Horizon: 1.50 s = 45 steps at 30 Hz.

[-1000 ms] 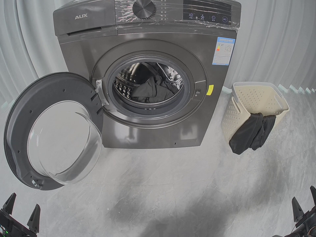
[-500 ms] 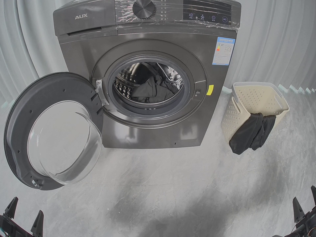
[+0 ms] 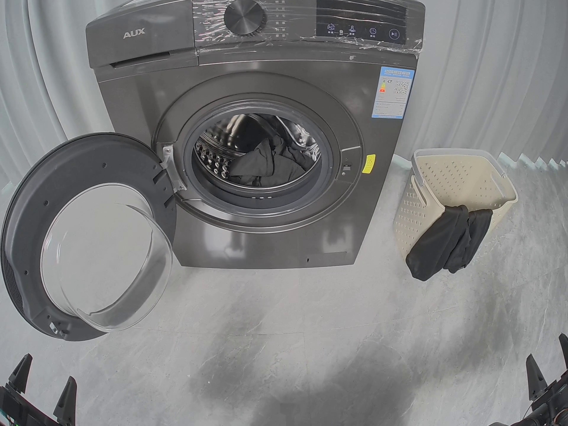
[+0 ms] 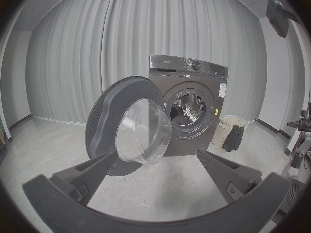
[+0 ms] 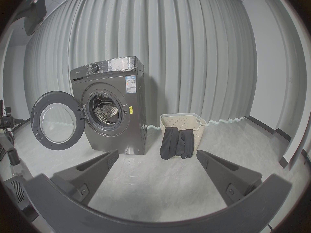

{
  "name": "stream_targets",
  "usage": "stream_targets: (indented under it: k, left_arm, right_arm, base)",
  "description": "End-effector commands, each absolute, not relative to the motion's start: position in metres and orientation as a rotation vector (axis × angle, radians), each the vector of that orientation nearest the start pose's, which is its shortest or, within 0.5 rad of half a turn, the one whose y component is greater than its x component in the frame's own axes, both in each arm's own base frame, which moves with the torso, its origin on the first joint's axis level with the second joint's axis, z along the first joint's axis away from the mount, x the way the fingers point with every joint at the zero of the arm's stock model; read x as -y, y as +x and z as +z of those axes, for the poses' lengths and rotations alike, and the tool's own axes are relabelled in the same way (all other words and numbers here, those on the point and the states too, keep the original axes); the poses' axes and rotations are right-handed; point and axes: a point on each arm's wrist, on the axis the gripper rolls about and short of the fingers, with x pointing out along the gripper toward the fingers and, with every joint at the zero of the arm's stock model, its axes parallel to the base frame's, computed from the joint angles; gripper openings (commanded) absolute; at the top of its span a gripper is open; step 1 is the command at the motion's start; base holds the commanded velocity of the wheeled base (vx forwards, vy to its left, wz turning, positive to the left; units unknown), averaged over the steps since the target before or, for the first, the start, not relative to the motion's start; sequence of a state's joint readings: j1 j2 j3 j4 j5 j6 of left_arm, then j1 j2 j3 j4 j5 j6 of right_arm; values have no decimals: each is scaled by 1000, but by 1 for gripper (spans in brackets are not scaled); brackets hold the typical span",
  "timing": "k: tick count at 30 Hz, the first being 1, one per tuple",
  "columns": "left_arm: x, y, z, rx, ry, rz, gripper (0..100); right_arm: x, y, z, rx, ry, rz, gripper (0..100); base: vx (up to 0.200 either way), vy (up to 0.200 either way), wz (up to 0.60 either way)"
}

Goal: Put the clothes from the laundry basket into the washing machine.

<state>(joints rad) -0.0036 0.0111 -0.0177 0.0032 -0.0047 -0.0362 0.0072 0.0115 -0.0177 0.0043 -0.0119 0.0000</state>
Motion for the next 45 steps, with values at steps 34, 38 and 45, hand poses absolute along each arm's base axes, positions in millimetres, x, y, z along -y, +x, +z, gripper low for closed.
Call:
stream_targets:
  k: [34,38,45]
  left_arm:
    - [0,-23,76,0,-41,2,100]
    - [0,-23,76,0,-41,3,100]
    - [0,-23,76,0,-41,3,100]
  right_arm:
    - [0,-23,75,-3,-2,-5,100]
    - [0,-23,75,-3,-2,-5,100]
    - [0,-23,75,-3,-2,-5,100]
  base:
    - [0,-200,0]
    - [0,-200,0]
    - [0,-200,0]
